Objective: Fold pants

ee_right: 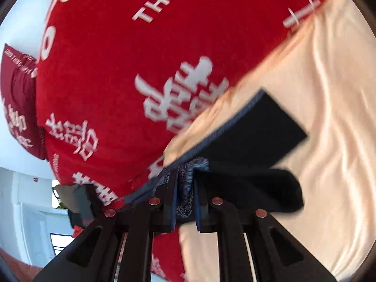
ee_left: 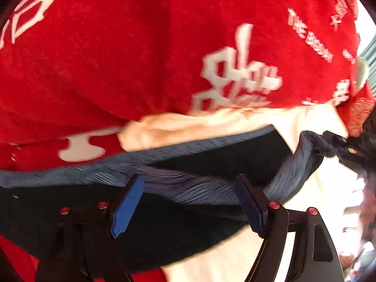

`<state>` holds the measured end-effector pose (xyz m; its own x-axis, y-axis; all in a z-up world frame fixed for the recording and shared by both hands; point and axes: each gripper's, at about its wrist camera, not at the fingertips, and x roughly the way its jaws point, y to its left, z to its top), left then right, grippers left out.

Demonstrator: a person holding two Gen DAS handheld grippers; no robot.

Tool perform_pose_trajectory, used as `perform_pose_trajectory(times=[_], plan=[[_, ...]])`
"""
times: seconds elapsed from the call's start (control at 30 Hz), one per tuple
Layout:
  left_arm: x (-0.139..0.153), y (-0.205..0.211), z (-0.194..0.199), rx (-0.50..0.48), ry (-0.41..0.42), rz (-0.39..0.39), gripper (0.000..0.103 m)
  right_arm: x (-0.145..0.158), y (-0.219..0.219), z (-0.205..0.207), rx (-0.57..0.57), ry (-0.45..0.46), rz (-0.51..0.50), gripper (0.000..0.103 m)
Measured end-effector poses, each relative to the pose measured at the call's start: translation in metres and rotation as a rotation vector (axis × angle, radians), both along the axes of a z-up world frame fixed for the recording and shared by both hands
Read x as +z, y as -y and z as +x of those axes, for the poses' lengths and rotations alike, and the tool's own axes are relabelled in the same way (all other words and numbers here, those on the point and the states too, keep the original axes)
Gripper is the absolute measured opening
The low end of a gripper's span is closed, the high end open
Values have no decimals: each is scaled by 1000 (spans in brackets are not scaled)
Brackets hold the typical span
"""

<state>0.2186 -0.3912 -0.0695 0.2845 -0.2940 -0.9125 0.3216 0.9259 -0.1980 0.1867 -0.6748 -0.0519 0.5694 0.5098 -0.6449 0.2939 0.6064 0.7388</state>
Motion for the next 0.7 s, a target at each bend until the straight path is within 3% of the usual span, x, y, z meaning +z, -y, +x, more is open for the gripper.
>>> perform_pose_trajectory(times=[0.07, 0.13, 0.17, 0.2, 0.3, 0.37, 0.5, 0.53, 0.57, 0.63, 0.7], plan=[[-1, -20, 3, 44, -30, 36, 80, -18, 16, 36, 15, -51, -47, 17], [-7, -31, 1, 76, -39, 66, 80, -33, 25, 62, 32, -124, -133, 34], [-13, -38, 0, 86, -34, 116, 80, -35, 27, 71, 37, -153, -212, 50], [-18, -45, -1, 93, -31, 153, 80, -32, 29, 71, 33, -144, -263, 53], [-50, -66, -6, 148, -89, 250, 80, -31, 37, 51, -37, -116, -259, 54], [-72, -76, -11, 199, -141, 277, 80, -46, 43, 32, -93, -185, -254, 54], [-87, -86, -17, 253, -159, 273, 80, -110, 64, 1, -218, -398, -179, 52], [-86, -86, -17, 255, -158, 276, 80, -124, 65, -5, -245, -410, -125, 45], [-84, -85, -16, 253, -152, 275, 80, -138, 65, -7, -251, -415, -62, 22], [-82, -83, -12, 251, -138, 264, 80, -134, 63, -3, -244, -393, -70, 16], [-86, -83, -6, 257, -148, 275, 82, -110, 61, 9, -186, -273, -99, 15]])
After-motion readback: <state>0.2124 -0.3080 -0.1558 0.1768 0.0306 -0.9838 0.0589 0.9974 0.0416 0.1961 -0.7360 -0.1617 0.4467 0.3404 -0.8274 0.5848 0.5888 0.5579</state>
